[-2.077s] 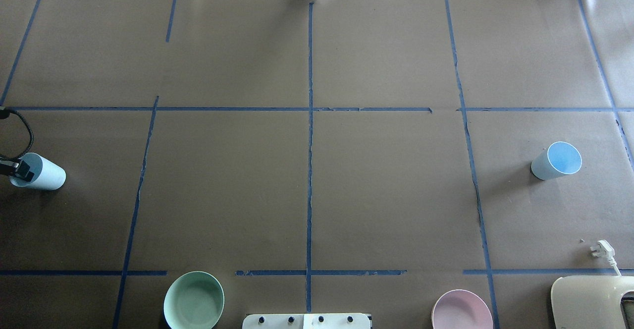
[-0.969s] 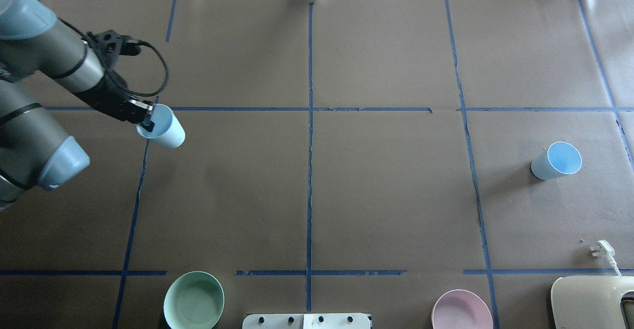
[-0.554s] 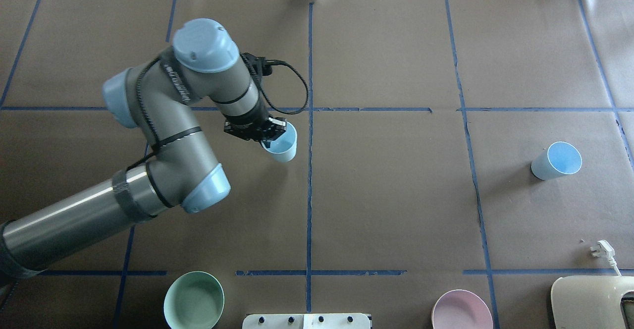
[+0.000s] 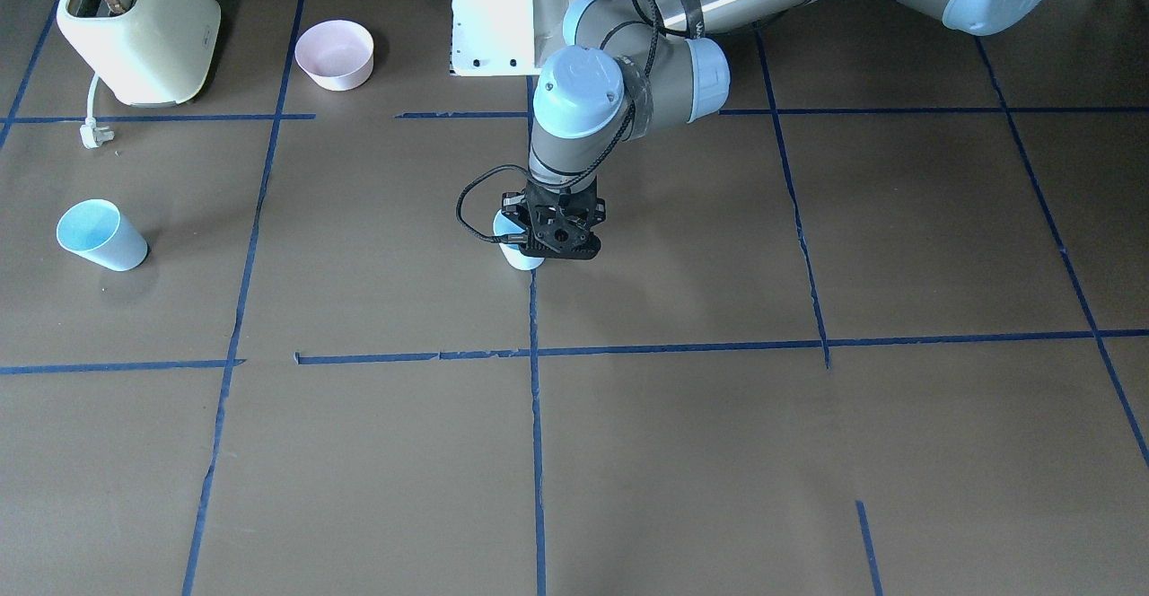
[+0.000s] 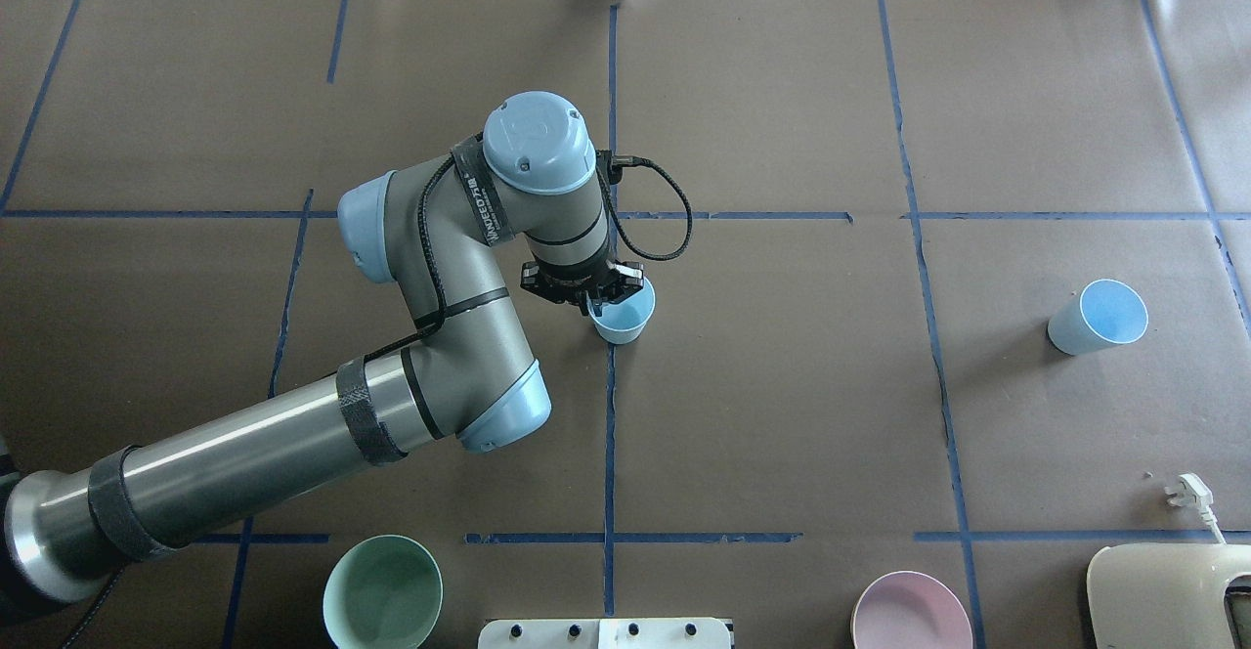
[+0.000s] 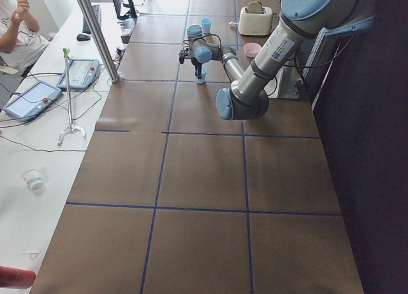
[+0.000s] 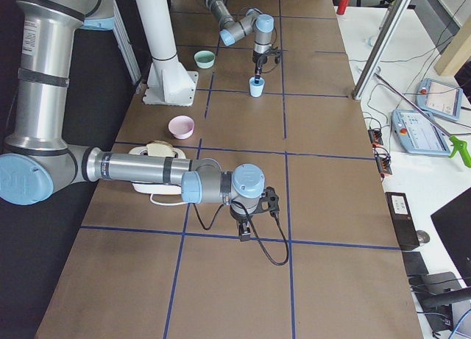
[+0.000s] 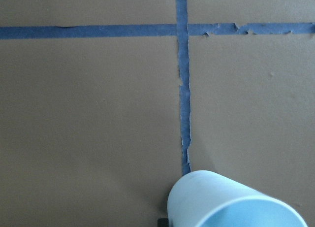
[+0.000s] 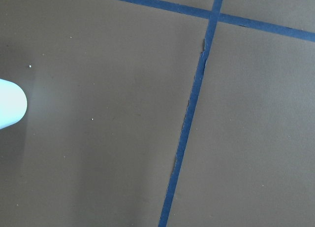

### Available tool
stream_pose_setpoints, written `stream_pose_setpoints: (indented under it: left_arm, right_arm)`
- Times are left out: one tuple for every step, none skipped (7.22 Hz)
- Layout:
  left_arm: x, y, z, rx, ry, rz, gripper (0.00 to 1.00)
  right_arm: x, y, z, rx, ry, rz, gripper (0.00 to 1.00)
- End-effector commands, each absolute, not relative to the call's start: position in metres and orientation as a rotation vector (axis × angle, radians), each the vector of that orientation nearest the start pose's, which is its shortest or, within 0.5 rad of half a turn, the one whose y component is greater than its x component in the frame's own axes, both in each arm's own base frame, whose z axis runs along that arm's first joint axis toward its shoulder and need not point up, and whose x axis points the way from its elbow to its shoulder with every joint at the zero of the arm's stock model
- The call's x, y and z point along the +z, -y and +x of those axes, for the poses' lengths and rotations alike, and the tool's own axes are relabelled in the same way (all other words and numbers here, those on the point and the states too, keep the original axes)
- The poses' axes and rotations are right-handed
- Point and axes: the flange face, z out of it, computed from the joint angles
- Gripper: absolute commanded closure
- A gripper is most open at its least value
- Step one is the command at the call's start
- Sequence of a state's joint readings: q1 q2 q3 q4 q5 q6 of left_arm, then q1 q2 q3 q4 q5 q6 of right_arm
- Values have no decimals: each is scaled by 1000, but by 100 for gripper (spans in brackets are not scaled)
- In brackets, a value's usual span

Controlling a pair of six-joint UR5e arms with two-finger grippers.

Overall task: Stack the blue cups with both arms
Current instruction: 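Carry the cup with the left gripper toward the table centre, then set the cup upright at the centre and open the left gripper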

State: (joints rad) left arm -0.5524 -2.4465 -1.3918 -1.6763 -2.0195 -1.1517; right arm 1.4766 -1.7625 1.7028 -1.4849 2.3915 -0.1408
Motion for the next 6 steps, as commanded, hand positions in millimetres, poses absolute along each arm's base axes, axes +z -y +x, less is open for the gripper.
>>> stream_pose_setpoints:
  left_arm:
    - [170, 478, 595, 34, -883, 42, 0]
    - [159, 477, 573, 33, -906, 60, 0]
    - [154, 466, 540, 28, -881, 55, 0]
    - [164, 462, 495, 70, -855, 75, 0]
    - [190, 463, 444, 121, -847, 74, 0]
    - [233, 464, 378, 190, -839, 108, 0]
  right_arm:
    - [668, 416, 21, -232, 822, 43, 0]
    - [668, 416, 21, -233, 822, 44, 0]
    - [668, 417, 21, -233, 822, 44, 0]
    - [668, 417, 21, -233, 822, 44, 0]
    - [667, 417, 21, -233, 822, 46, 0]
    - [667, 417, 21, -233, 822, 46, 0]
